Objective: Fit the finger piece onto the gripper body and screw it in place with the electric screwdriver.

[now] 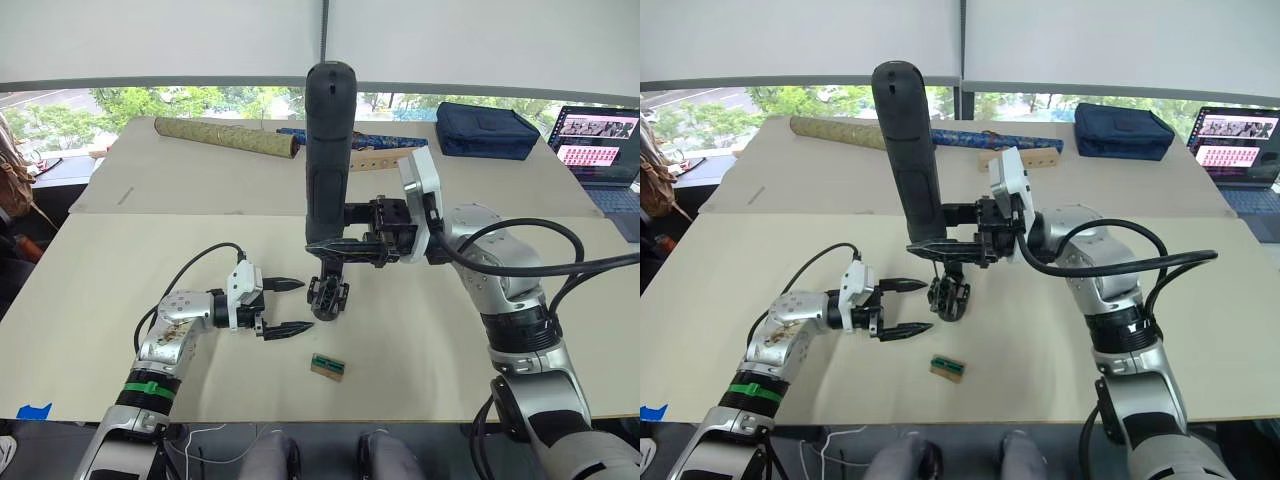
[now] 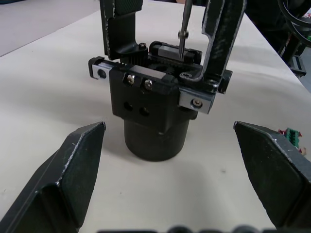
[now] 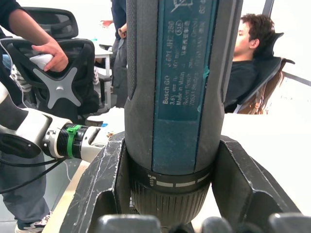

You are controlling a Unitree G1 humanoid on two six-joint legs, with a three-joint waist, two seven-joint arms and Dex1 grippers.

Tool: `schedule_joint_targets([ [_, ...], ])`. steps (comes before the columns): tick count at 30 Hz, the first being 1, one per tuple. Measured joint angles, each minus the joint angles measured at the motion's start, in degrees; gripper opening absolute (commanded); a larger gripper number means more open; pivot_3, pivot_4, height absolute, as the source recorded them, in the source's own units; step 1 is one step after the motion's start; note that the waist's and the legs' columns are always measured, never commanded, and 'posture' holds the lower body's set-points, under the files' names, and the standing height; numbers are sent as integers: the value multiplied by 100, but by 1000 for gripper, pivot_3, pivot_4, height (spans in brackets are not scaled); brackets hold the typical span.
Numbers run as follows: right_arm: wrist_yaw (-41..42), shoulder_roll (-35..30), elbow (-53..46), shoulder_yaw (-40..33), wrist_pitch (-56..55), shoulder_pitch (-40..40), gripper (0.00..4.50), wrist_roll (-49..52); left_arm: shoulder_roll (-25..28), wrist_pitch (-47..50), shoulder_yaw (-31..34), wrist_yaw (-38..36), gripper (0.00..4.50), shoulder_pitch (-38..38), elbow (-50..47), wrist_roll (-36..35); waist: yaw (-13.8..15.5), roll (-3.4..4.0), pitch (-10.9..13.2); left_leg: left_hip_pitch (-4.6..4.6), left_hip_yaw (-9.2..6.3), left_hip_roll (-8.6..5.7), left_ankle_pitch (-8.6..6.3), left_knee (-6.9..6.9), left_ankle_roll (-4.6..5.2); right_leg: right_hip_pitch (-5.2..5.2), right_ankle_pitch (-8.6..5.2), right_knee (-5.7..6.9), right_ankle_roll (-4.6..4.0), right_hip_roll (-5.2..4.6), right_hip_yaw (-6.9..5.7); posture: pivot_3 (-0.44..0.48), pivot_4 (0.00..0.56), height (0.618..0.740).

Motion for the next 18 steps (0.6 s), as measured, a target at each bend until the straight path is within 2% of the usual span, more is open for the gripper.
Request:
schedule_joint_targets([
  [18, -69, 87, 29, 10, 0, 94, 1904, -100, -116, -148, -98, 8, 4500, -41, 186, 201, -9, 0, 0, 0, -1, 1, 0, 0, 0, 0, 0, 0, 1, 0, -1, 0, 150, 740],
])
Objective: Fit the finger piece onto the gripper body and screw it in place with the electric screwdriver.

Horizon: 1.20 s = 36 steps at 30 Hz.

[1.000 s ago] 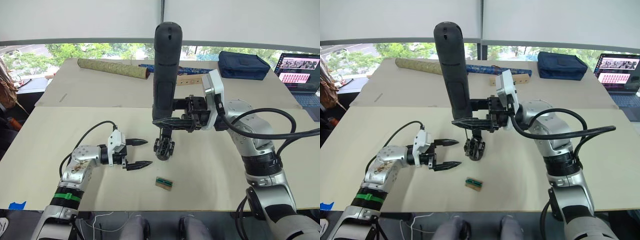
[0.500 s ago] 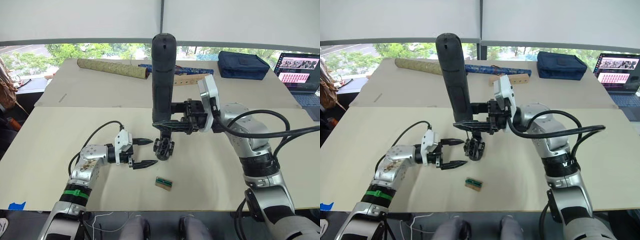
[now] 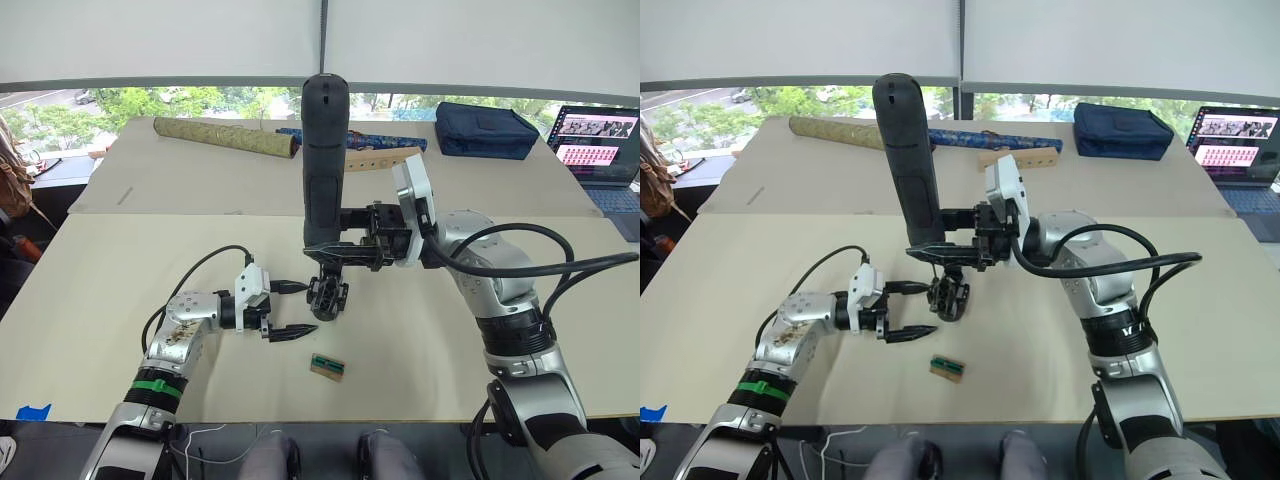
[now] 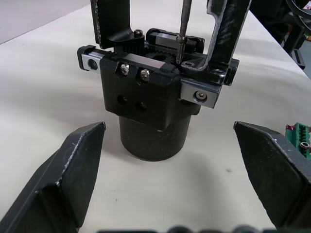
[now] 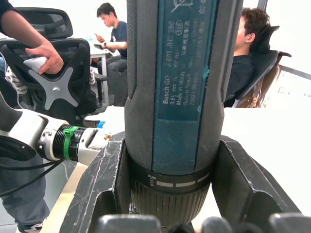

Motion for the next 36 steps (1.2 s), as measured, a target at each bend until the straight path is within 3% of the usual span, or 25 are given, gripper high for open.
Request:
schedule_joint_targets([
  [36, -5, -6, -49, -59, 146, -1, 1904, 221, -53, 0, -88, 118, 4500, 150, -4, 1, -1, 0, 0, 0, -1, 0, 0, 0, 0, 0, 0, 0, 1, 0, 0, 0, 150, 740],
])
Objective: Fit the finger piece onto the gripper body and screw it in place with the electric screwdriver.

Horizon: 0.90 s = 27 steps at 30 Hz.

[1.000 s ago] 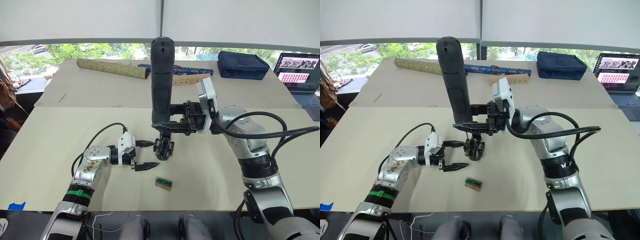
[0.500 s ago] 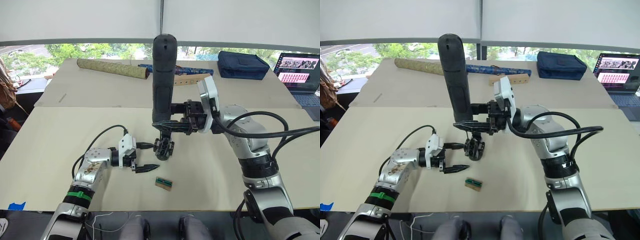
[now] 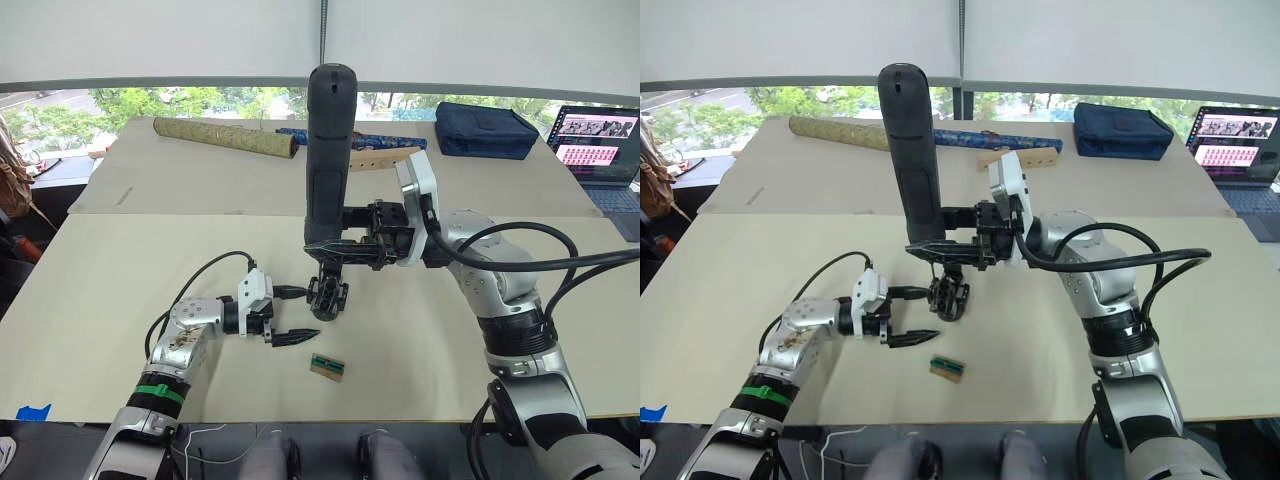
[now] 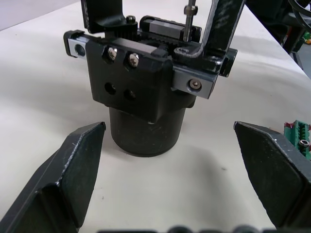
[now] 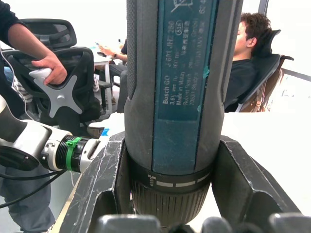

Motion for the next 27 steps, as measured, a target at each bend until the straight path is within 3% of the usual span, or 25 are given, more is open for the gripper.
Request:
schedule_joint_targets([
  [27, 6, 36, 33, 14, -2, 31, 1904, -101, 0, 29, 0, 69, 4500, 22, -71, -1, 0, 0, 0, 0, 0, 0, 0, 0, 0, 0, 0, 0, 0, 0, 0, 0, 150, 740],
])
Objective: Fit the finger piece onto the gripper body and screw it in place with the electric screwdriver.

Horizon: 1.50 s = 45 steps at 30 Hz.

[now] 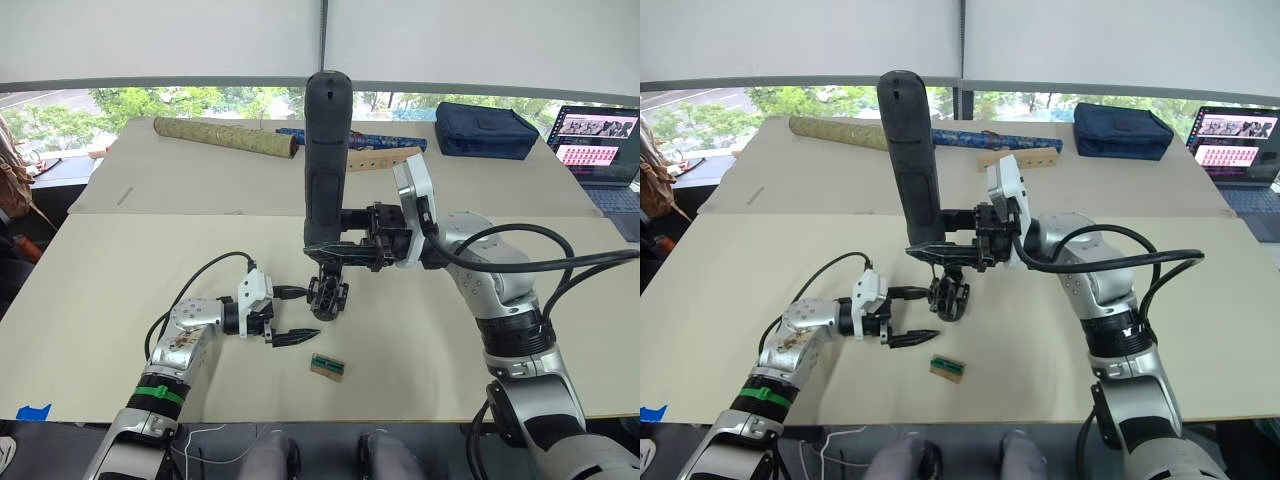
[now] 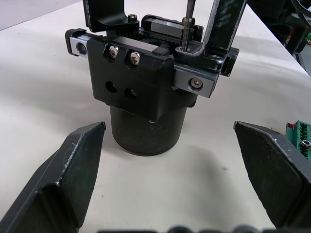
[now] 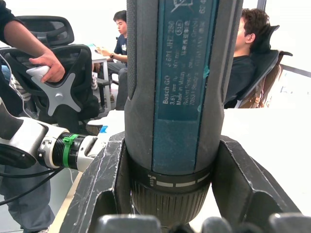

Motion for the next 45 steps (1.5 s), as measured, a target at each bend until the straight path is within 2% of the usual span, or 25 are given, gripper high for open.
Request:
schedule_joint_targets([
  [29, 1, 49, 36, 13, -1, 3, 1904, -120, -115, 4, -12, 210, 4500, 0, -15, 19, -1, 0, 0, 0, 0, 0, 0, 0, 0, 0, 0, 0, 0, 0, 0, 0, 150, 740],
  [45, -28, 90, 27, 34, -2, 86, 1904, -124, -332, -108, -123, 373, 4500, -268, 442, 352, 4, 0, 0, 2, 1, -2, 0, 1, 0, 2, 0, 0, 1, 0, 0, 0, 150, 740],
])
